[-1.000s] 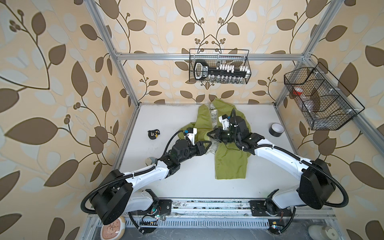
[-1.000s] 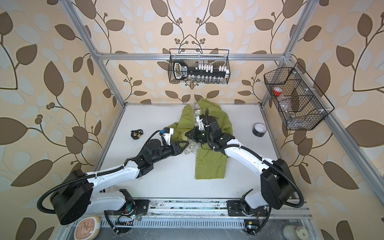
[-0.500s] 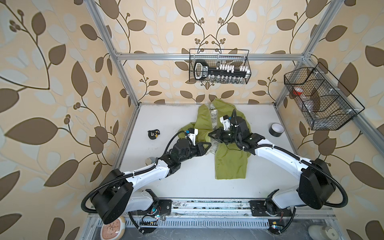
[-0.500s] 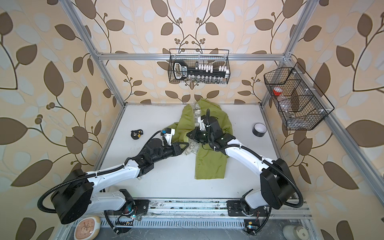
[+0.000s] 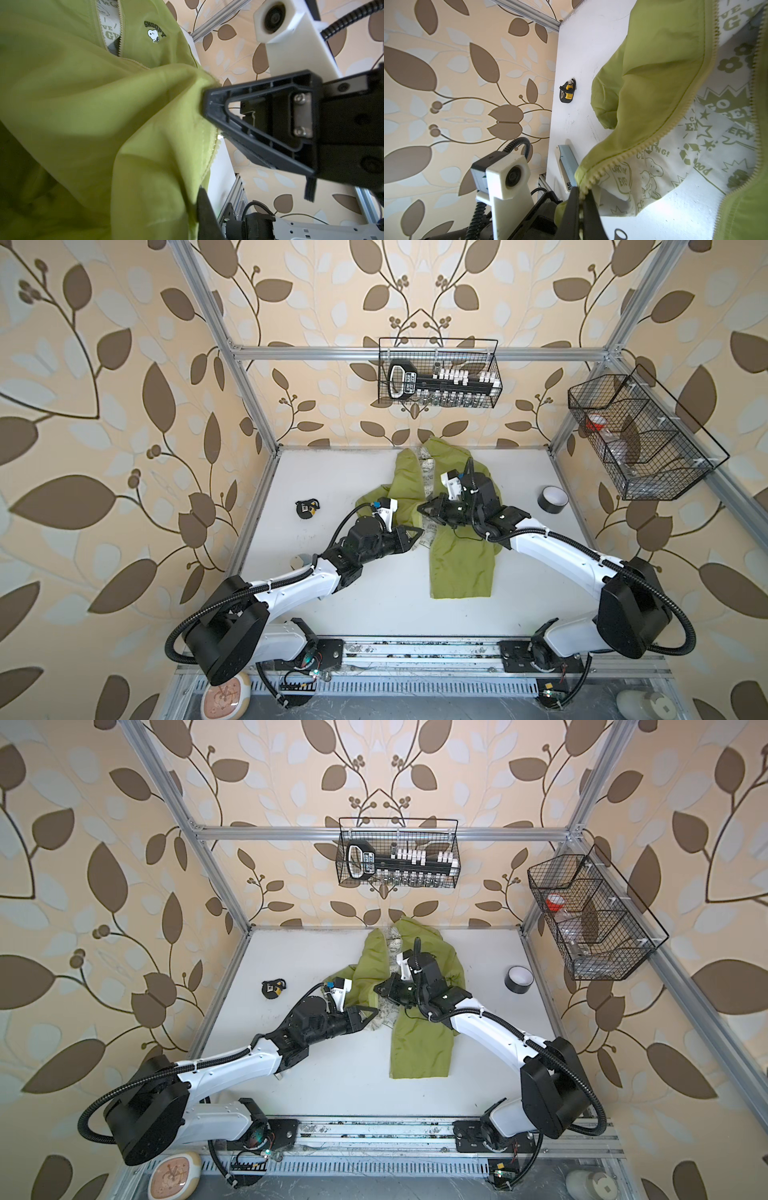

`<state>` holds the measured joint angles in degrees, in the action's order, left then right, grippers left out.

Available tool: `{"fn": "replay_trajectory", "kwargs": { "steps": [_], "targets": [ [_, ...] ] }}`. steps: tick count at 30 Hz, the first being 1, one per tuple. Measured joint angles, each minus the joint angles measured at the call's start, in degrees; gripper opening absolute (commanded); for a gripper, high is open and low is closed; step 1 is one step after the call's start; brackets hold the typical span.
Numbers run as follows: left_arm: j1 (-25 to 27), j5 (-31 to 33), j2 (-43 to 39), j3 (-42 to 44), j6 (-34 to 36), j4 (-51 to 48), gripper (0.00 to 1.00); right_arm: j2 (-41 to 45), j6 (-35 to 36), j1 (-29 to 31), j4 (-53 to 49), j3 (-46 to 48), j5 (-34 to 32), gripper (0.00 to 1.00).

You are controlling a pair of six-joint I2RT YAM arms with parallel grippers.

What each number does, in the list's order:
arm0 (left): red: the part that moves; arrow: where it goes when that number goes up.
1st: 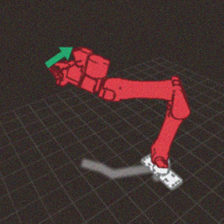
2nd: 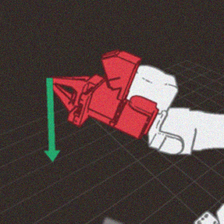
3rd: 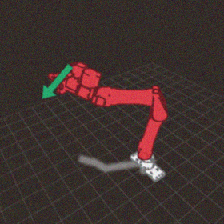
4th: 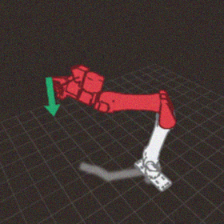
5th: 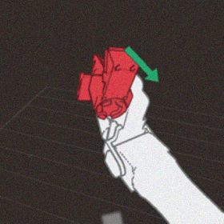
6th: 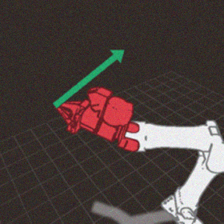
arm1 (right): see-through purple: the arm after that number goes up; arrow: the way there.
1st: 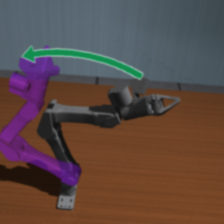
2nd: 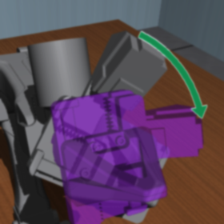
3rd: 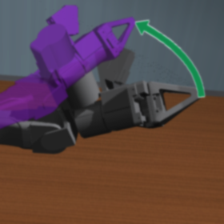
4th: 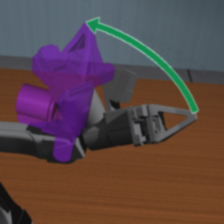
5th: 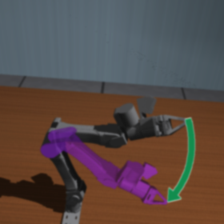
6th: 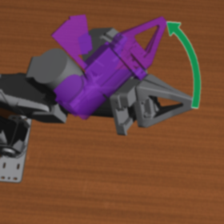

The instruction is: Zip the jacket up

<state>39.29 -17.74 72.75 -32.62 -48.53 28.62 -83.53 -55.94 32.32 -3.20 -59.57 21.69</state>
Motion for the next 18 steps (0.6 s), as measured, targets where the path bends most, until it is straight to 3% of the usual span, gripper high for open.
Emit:
{"fn": "replay_trajectory", "kwargs": {
  "steps": [7,9,14,18],
  "targets": [
    [0.0,-0.2,0.2,-0.3,-0.3,-0.2,0.0,0.0,0.1,-0.1,0.0,0.0,0.0,0.0],
    [0.0,-0.3,0.2,-0.3,-0.5,-0.2,0.0,0.0,0.5,-0.2,-0.2,0.0,-0.1,0.05],
    [-1.2,-2.1,0.2,-0.3,-1.2,-0.1,0.0,1.1,4.7,-0.4,-3.9,0.0,-3.0,0.37],
    [-3.4,-5.0,1.0,-0.3,-2.7,1.2,0.0,3.7,10.1,-1.3,-8.6,0.1,-8.0,0.8]
  ]
}}
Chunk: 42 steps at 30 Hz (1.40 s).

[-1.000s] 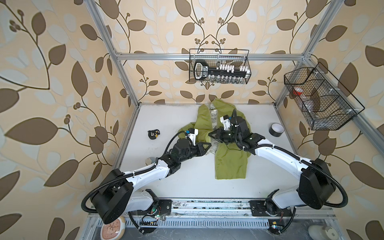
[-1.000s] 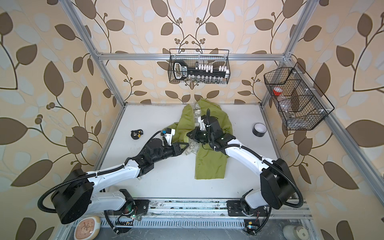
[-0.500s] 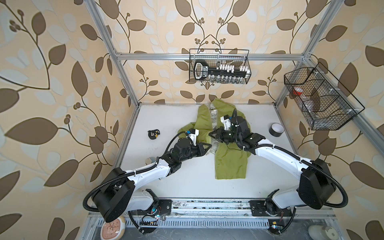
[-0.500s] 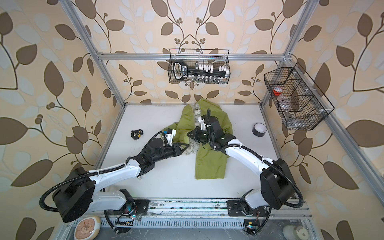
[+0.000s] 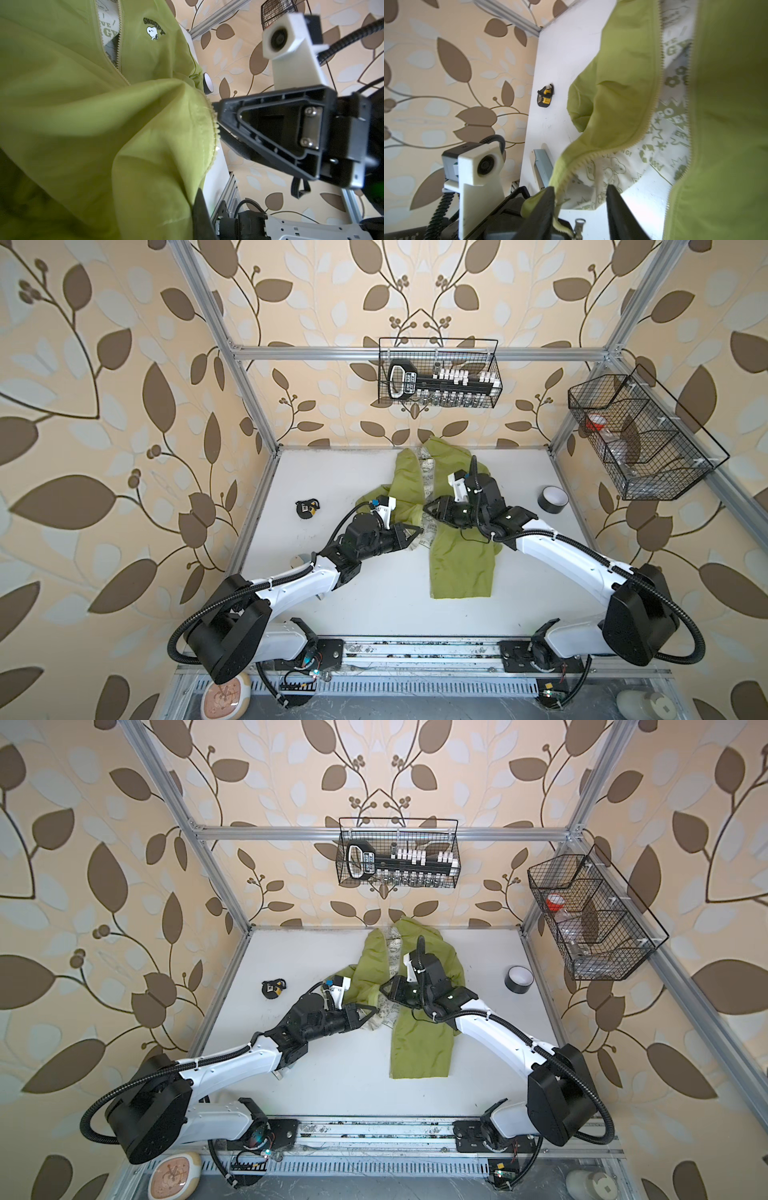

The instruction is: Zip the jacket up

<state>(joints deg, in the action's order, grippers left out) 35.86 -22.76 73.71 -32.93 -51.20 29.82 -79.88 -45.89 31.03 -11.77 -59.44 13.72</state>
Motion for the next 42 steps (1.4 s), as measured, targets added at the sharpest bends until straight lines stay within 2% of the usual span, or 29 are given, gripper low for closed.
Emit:
{"fn": "replay_trajectory", "kwargs": {
  "steps": [1,3,12,18,22,29,32,35,37,40,42],
  "targets": [
    [-0.5,-1.0,0.3,0.0,-0.5,0.4,0.0,0.9,0.9,-0.3,-0.9,0.2,-1.1,0.98],
    [-1.2,-2.8,0.8,0.0,-1.6,1.2,0.0,3.1,2.8,-1.0,-1.7,1.2,-2.8,1.0],
    [-3.0,-10.7,1.4,0.0,-5.0,3.0,0.0,12.2,7.6,-7.4,-2.6,9.0,-4.1,1.0],
    [-4.3,-14.1,1.4,-0.3,-6.5,3.0,0.0,21.4,3.7,-12.9,7.5,25.0,0.5,1.0],
    [-5.4,-15.0,1.4,-0.3,-7.9,4.1,0.0,21.0,3.1,-14.0,7.1,26.8,2.9,1.0],
    [-6.7,-15.1,1.3,-0.8,-8.8,5.4,0.0,21.0,3.4,-14.0,7.4,27.9,4.7,0.81],
    [-6.7,-13.3,0.4,-3.7,-5.7,-0.8,0.0,22.8,4.8,-11.6,6.0,28.2,1.8,0.82],
    [-6.7,-10.3,-2.2,-7.0,-0.9,-7.4,0.0,25.3,7.5,-4.3,2.6,27.4,-4.5,0.85],
    [-6.7,-8.9,-4.8,-7.2,2.1,-8.4,0.0,27.0,8.8,0.4,1.1,27.0,-7.8,0.85],
    [-6.7,-7.2,-8.5,-7.2,7.3,-10.0,0.0,29.6,9.4,3.8,0.5,27.3,-11.1,0.98],
    [-6.7,-6.8,-10.2,-7.2,10.9,-11.4,0.0,31.9,9.1,5.4,0.8,28.8,-13.3,1.0]
  ]
}}
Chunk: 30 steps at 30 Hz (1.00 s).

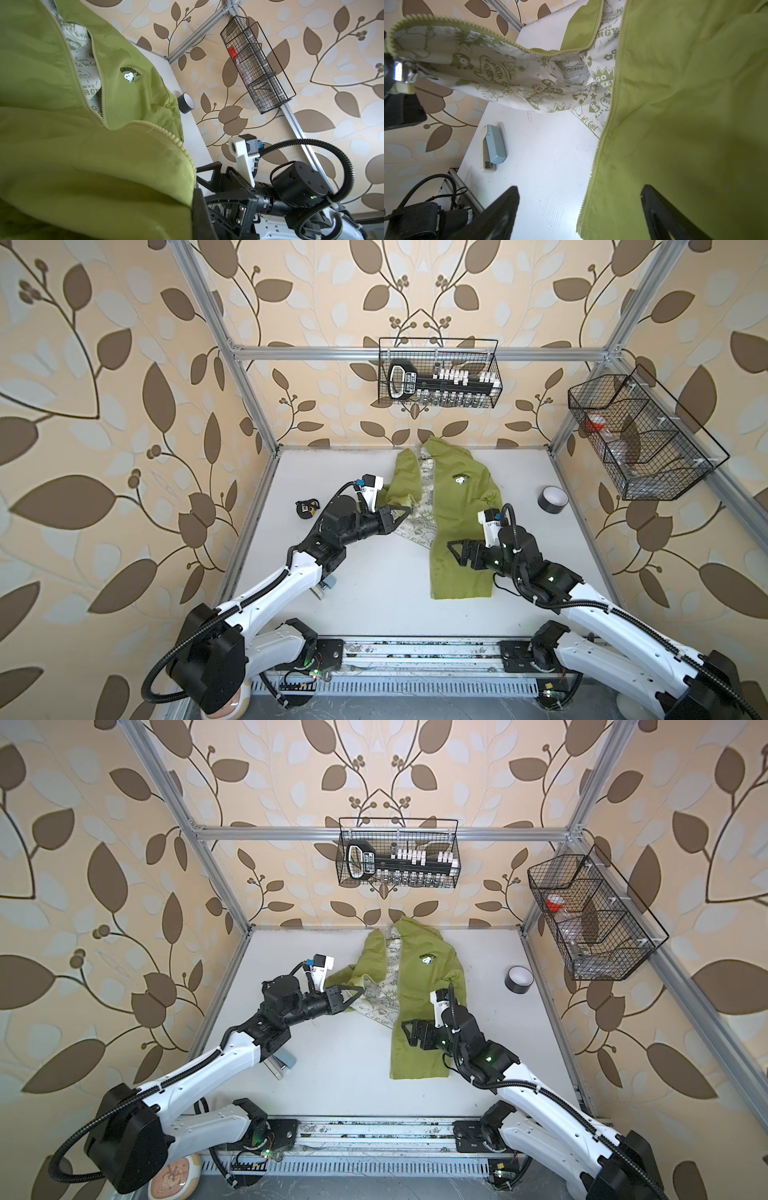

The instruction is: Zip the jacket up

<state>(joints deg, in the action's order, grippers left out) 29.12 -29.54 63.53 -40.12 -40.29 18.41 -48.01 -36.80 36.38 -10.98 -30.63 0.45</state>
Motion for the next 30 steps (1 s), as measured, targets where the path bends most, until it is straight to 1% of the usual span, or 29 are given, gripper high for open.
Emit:
{"fn": "replay_trajectory", "kwargs": {
  "steps": [1,4,5,6,8,11,15,20,23,26,30],
  "targets": [
    [0.0,0.2,-0.6,-0.1,1.7,-1.2,0.0,1.4,-0.2,1.2,0.1,1.2,-0.9,0.98],
    [0.0,1.8,-1.8,-0.4,5.2,-5.0,0.0,4.5,-1.0,4.3,-0.2,4.6,-2.9,0.85],
    [0.0,2.9,-2.2,-0.6,5.8,-6.6,0.0,5.1,-1.8,5.2,-0.5,5.7,-3.2,0.83],
    [0.0,3.5,-2.3,-0.9,6.2,-8.3,0.0,5.4,-2.4,5.6,-0.8,6.4,-3.3,0.82],
    [0.0,5.1,-2.3,-1.8,6.8,-11.3,0.0,5.5,-4.3,6.0,-2.1,7.8,-3.1,0.75],
    [0.0,6.3,-2.3,-1.6,6.5,-11.8,0.0,4.8,-7.4,6.0,-3.9,9.4,-1.7,0.68],
    [0.0,6.5,-3.4,1.7,5.2,-8.6,0.0,6.1,-13.2,8.0,-5.0,13.0,0.4,0.68],
    [0.0,6.4,-3.7,7.2,3.0,-3.8,0.0,13.8,-20.4,13.4,-8.5,16.8,0.1,0.68],
    [0.0,6.5,-2.9,11.7,0.3,1.7,0.0,17.8,-24.6,15.9,-11.2,17.3,-1.3,0.69],
    [0.0,6.5,-0.8,15.5,-2.4,6.5,0.0,20.8,-28.7,16.8,-12.2,19.4,-2.6,0.71],
    [0.0,6.5,0.9,17.7,-5.2,10.6,0.0,22.2,-33.5,16.9,-12.2,22.8,-4.1,0.75]
  ]
}}
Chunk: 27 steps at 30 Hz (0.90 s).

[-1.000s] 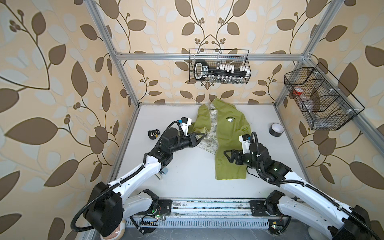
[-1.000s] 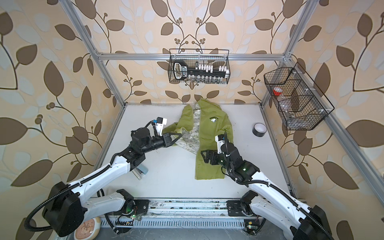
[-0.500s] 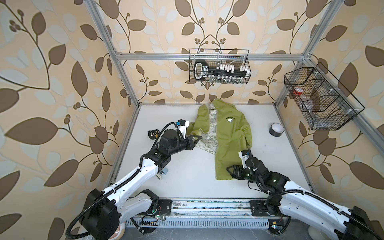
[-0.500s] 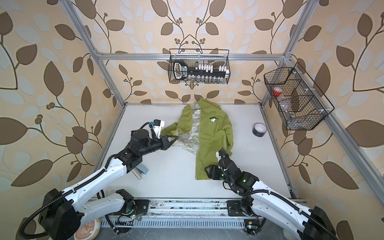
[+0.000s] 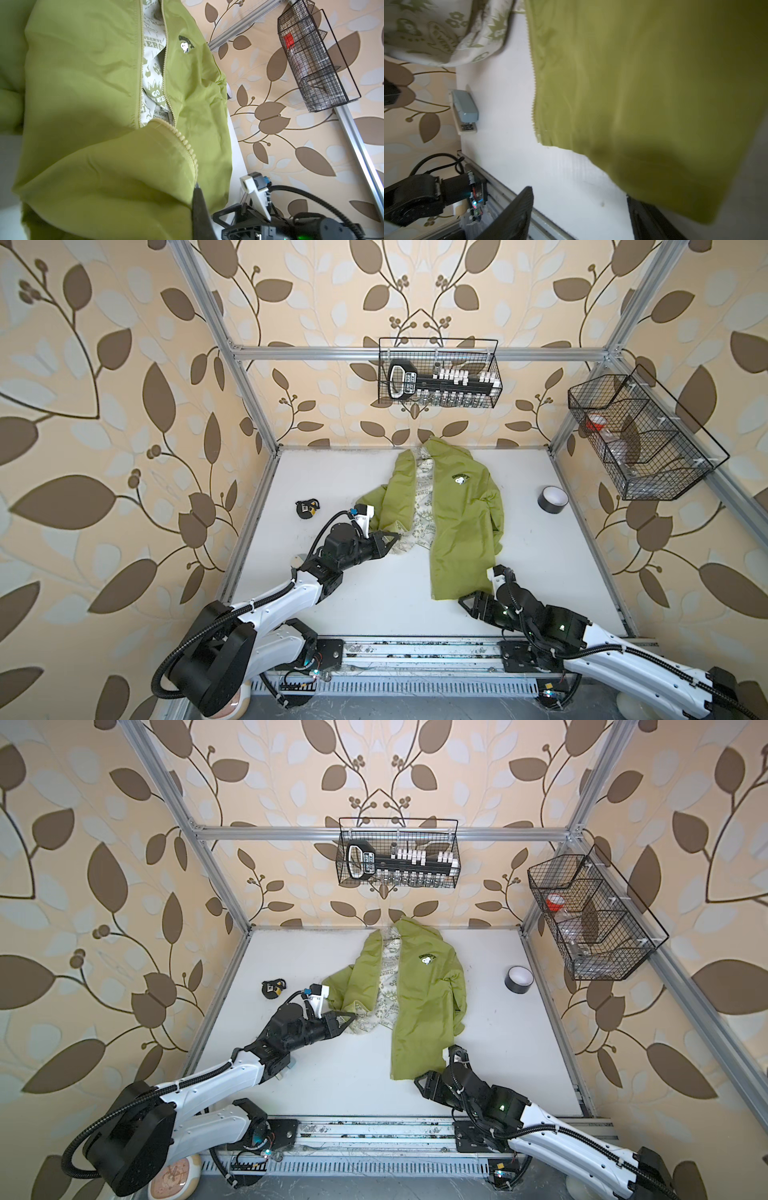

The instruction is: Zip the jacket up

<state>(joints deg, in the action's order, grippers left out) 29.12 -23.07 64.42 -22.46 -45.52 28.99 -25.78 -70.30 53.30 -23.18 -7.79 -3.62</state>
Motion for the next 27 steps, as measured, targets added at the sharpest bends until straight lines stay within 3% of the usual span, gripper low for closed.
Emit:
{"fn": "replay_trajectory", "kwargs": {
  "steps": [4,9,20,27],
  "targets": [
    [0.0,-0.1,0.0,0.1,-1.2,3.1,0.0,-1.0,-2.7,0.1,1.6,0.4,-1.6,0.76],
    [0.0,0.0,-0.3,0.6,-1.9,4.6,0.0,-7.3,-4.9,0.1,11.6,1.7,-3.0,0.73],
    [0.0,0.0,-2.4,2.2,-3.3,5.5,0.0,-36.8,-5.7,0.1,41.6,-1.2,-3.0,0.68],
    [0.0,0.0,-4.5,2.9,-3.8,5.5,0.0,-49.5,-5.7,3.3,58.4,-2.3,-1.9,0.67]
  ]
}}
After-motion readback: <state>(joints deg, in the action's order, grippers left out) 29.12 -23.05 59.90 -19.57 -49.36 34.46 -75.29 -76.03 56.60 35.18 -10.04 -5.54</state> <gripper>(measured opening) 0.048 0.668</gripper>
